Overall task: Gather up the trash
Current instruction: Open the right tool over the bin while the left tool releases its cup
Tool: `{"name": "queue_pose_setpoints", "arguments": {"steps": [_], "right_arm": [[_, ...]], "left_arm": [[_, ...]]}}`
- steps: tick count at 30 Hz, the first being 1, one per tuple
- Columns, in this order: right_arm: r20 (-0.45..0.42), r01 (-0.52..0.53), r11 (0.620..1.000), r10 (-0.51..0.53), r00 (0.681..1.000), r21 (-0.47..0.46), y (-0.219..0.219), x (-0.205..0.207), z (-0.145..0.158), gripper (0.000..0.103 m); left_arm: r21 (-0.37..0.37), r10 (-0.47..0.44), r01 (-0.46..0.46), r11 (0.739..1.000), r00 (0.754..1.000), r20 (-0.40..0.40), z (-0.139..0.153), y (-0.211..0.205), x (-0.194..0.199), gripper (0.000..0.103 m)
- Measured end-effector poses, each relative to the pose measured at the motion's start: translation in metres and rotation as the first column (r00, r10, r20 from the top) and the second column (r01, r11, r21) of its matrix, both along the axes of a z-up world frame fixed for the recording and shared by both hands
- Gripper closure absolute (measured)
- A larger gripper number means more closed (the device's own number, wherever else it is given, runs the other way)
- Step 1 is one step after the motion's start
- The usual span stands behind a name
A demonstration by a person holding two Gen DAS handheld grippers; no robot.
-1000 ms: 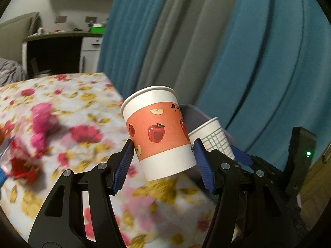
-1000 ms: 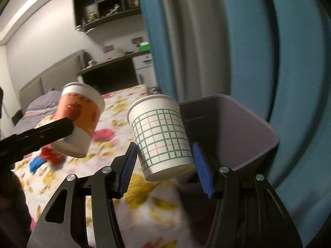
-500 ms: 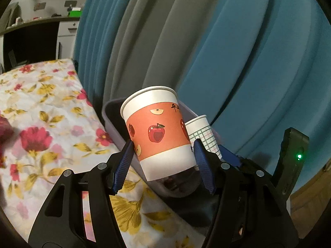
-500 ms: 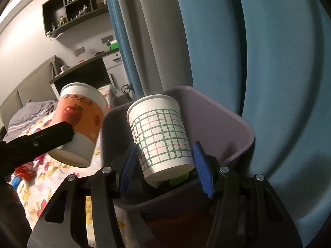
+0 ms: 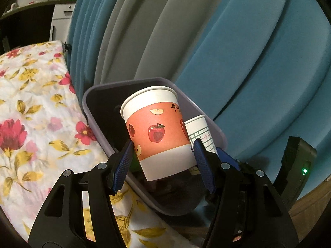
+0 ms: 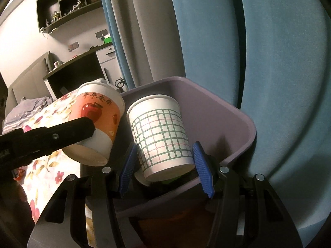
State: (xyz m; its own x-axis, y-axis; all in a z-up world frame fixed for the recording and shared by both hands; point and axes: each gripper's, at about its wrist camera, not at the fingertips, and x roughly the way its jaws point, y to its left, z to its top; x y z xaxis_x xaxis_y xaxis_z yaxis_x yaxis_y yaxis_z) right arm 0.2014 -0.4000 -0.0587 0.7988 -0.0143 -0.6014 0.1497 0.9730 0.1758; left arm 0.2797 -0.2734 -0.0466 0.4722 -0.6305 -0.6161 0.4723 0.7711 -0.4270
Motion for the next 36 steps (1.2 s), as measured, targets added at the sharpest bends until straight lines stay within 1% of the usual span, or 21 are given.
{"name": "queue_pose_setpoints", "arguments": {"steps": [11,13,14,15,16,17,19,20,22,25,28,30,33,35,36], "right_arm": [[-0.012,0.01,1.0,-0.01,1.0,-0.011,-0.001,0.007,-0.003,0.048],[-0.012,0.014,1.0,-0.014,1.0,-0.014,-0.001,0.007,-0.003,0.041],[-0.013,0.017,1.0,-0.017,1.0,-0.011,-0.001,0.007,-0.004,0.034],[-0.008,0.019,1.0,-0.019,1.0,-0.005,-0.002,0.007,-0.003,0.034],[-0.006,0.022,1.0,-0.022,1.0,-0.005,-0.003,0.006,-0.003,0.034],[-0.004,0.029,1.0,-0.029,1.0,-0.009,-0.003,0.005,-0.002,0.033],[0.008,0.045,0.999,-0.045,0.999,-0.009,-0.005,-0.003,0.0,0.031],[0.011,0.051,0.999,-0.051,0.999,-0.01,-0.006,-0.004,0.001,0.03],[0.022,0.065,0.998,-0.065,0.998,-0.011,-0.009,-0.011,0.004,0.029],[0.044,0.079,0.997,-0.078,0.996,-0.019,-0.008,-0.019,0.01,0.023],[0.075,0.085,0.996,-0.082,0.994,-0.038,-0.001,-0.028,0.02,0.019],[0.091,0.081,0.996,-0.077,0.993,-0.045,0.005,-0.032,0.025,0.016],[0.127,0.063,0.996,-0.055,0.99,-0.061,0.021,-0.039,0.035,0.015],[0.145,0.037,0.997,-0.028,0.989,-0.062,0.035,-0.042,0.042,0.015],[0.15,0.027,0.998,-0.017,0.988,-0.064,0.04,-0.042,0.043,0.014]], "left_arm": [[-0.003,-0.002,0.002,1.0,0.999,-0.045,-0.01,-0.007,0.008,0.043],[-0.009,-0.006,0.005,1.0,0.999,-0.049,-0.011,-0.007,0.009,0.043],[-0.013,-0.008,0.007,1.0,0.999,-0.049,-0.011,-0.007,0.009,0.042],[-0.01,-0.007,0.006,1.0,0.999,-0.048,-0.011,-0.008,0.01,0.037],[-0.007,-0.003,0.002,1.0,0.999,-0.045,-0.01,-0.006,0.01,0.029],[-0.005,0.008,-0.008,1.0,0.999,-0.036,-0.008,-0.004,0.011,0.025],[-0.015,0.027,-0.027,1.0,1.0,-0.014,-0.004,0.002,0.008,0.018],[-0.016,0.036,-0.036,0.999,0.999,-0.003,-0.001,0.006,0.007,0.017],[0.0,0.065,-0.065,0.998,0.997,0.027,0.005,0.014,0.002,0.014],[0.011,0.104,-0.105,0.994,0.993,0.048,0.01,0.026,-0.005,0.01],[0.031,0.153,-0.156,0.987,0.986,0.07,0.015,0.044,-0.016,0.009],[0.054,0.192,-0.198,0.979,0.977,0.09,0.017,0.059,-0.023,0.009],[0.073,0.257,-0.266,0.961,0.959,0.116,0.023,0.089,-0.036,0.009],[0.078,0.306,-0.318,0.945,0.943,0.131,0.026,0.112,-0.047,0.008],[0.091,0.335,-0.349,0.933,0.932,0.142,0.027,0.125,-0.054,0.008]]}}
